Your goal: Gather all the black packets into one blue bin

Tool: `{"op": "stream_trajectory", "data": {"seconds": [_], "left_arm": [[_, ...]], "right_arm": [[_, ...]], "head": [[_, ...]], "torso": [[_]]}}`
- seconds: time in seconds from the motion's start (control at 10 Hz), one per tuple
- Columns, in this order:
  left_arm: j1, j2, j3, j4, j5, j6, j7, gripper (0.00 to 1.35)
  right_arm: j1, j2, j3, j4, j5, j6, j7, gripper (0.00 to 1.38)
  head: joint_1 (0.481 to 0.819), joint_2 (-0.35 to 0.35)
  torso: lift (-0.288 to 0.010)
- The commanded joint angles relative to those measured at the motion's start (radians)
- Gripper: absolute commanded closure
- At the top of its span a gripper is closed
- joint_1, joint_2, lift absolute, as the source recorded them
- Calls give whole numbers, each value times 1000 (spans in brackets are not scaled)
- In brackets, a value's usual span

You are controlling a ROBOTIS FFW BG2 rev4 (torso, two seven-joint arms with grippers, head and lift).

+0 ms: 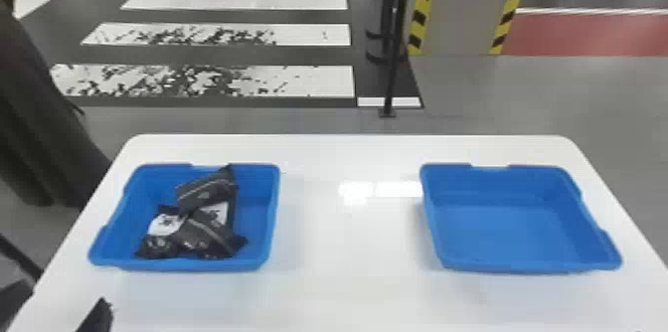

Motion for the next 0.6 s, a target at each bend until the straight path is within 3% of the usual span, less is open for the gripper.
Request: {"op": "stream_trajectory", "data": {"seconds": [0.0,0.5], "left_arm": [[-16,-3,-10,11,-4,-9,-1,214],[-28,-3,-24,23,-8,20,1,214]], "right_arm": [[-9,1,0,2,9,0,0,226],[-58,1,2,2,37,17,0,226]], "head": [[695,10],[695,3]], "torso": [[-110],[-110]]}}
